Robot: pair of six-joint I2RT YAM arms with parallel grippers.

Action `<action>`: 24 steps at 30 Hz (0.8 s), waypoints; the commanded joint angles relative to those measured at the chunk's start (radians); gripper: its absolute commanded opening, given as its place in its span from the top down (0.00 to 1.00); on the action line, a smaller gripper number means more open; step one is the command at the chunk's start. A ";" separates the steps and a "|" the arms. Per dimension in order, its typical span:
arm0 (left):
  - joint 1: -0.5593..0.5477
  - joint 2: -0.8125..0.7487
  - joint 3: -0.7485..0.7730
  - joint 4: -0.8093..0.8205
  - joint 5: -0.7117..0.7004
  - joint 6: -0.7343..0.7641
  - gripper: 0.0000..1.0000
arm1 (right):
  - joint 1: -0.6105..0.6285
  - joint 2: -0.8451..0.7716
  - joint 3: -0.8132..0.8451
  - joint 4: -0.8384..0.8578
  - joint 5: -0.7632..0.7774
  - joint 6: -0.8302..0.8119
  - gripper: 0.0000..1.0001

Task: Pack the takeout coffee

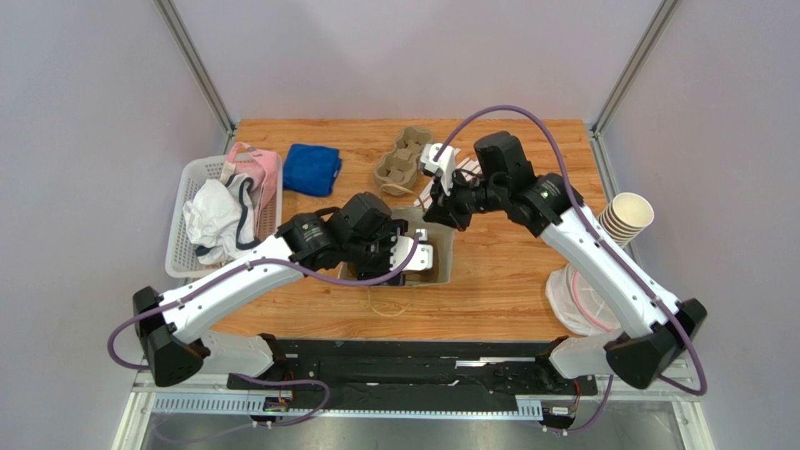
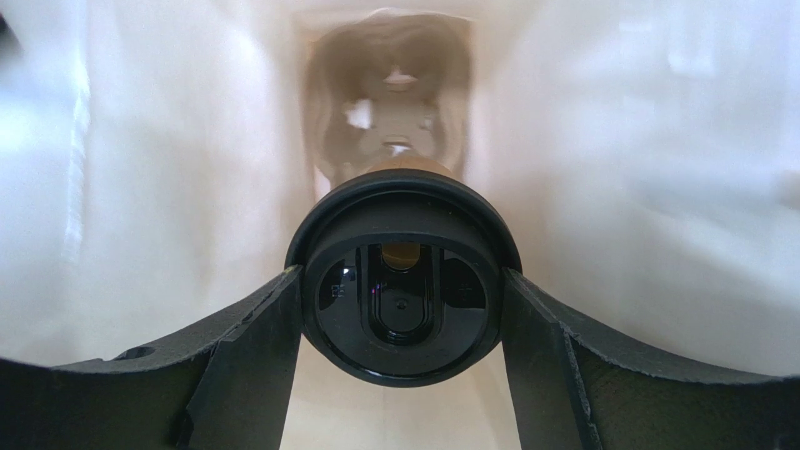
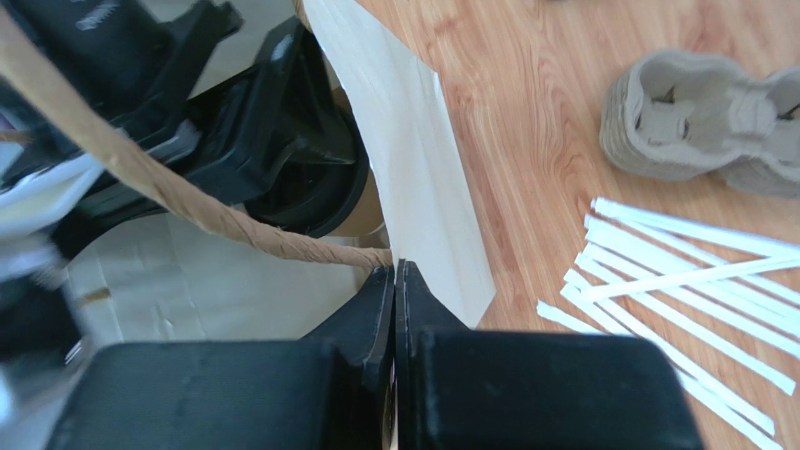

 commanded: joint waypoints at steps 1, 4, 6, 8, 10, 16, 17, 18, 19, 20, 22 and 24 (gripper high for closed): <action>-0.034 -0.125 -0.097 0.153 -0.132 -0.004 1.00 | 0.073 -0.200 -0.103 0.190 0.032 0.062 1.00; -0.051 -0.159 -0.168 0.194 -0.175 -0.007 1.00 | 0.137 -0.263 -0.167 0.206 0.092 0.051 1.00; -0.071 -0.191 -0.205 0.219 -0.195 -0.008 1.00 | 0.179 -0.290 -0.198 0.218 0.131 0.037 1.00; -0.101 -0.211 -0.257 0.254 -0.229 -0.002 1.00 | 0.226 -0.318 -0.238 0.224 0.182 0.023 1.00; -0.120 -0.238 -0.298 0.288 -0.258 0.003 1.00 | 0.263 -0.342 -0.262 0.229 0.222 0.013 1.00; -0.186 -0.301 -0.392 0.363 -0.301 0.027 1.00 | 0.357 -0.393 -0.370 0.310 0.334 0.019 1.00; -0.193 -0.307 -0.401 0.367 -0.302 0.030 1.00 | 0.360 -0.393 -0.370 0.313 0.342 0.020 1.00; -0.213 -0.320 -0.424 0.377 -0.315 0.033 1.00 | 0.363 -0.392 -0.368 0.315 0.348 0.017 1.00; -0.221 -0.324 -0.435 0.377 -0.319 0.035 1.00 | 0.366 -0.390 -0.367 0.313 0.361 0.005 1.00; -0.229 -0.330 -0.445 0.378 -0.327 0.033 1.00 | 0.375 -0.390 -0.367 0.315 0.368 -0.006 1.00; -0.244 -0.353 -0.472 0.377 -0.341 0.024 1.00 | 0.392 -0.389 -0.365 0.318 0.385 -0.033 1.00; -0.247 -0.378 -0.491 0.383 -0.354 0.017 1.00 | 0.421 -0.387 -0.370 0.318 0.417 -0.078 1.00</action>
